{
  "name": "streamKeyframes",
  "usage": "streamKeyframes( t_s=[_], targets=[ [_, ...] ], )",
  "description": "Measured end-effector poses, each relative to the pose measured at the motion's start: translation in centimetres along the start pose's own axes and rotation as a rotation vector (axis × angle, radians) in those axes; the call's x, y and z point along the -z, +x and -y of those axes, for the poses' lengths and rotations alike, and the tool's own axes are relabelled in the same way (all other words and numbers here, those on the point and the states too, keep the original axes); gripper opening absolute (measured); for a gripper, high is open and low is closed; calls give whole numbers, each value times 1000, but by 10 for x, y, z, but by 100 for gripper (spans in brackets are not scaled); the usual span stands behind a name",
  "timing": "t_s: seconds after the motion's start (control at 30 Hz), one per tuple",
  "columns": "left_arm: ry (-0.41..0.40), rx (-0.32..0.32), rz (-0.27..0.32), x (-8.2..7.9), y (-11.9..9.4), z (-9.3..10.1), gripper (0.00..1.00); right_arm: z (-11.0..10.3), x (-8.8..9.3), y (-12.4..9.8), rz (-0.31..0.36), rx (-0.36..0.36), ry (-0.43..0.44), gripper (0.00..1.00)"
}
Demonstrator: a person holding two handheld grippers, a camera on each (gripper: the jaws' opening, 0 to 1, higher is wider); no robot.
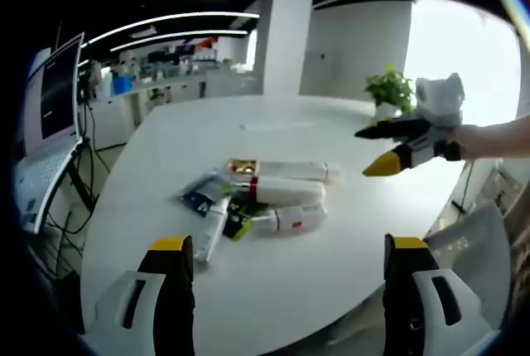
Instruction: Arrange the skincare products in the storage area until every visible bottle or jar stands upright without overlapping.
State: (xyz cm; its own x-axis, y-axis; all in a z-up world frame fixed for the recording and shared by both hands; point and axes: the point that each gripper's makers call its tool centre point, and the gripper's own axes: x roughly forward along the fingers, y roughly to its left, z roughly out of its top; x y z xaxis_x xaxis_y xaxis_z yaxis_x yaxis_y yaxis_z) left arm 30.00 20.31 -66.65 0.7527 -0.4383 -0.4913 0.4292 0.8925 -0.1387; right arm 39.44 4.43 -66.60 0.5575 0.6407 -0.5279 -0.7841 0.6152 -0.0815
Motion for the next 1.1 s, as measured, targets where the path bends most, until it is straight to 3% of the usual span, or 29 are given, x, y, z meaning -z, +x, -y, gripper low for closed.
streamKeyframes(
  t_s=[0.4,0.7,1.1],
  targets=[
    [-20,-10,-2,1,-1,-3,93,-8,10,62,-113,-105,-76,61],
    [-25,-7,-1,0,0,-3,93,-15,14,92,-184,-150,-99,54],
    [-36,12,-2,0,-1,-1,92,-22,21,123,-247,-184,-122,52]
  ],
)
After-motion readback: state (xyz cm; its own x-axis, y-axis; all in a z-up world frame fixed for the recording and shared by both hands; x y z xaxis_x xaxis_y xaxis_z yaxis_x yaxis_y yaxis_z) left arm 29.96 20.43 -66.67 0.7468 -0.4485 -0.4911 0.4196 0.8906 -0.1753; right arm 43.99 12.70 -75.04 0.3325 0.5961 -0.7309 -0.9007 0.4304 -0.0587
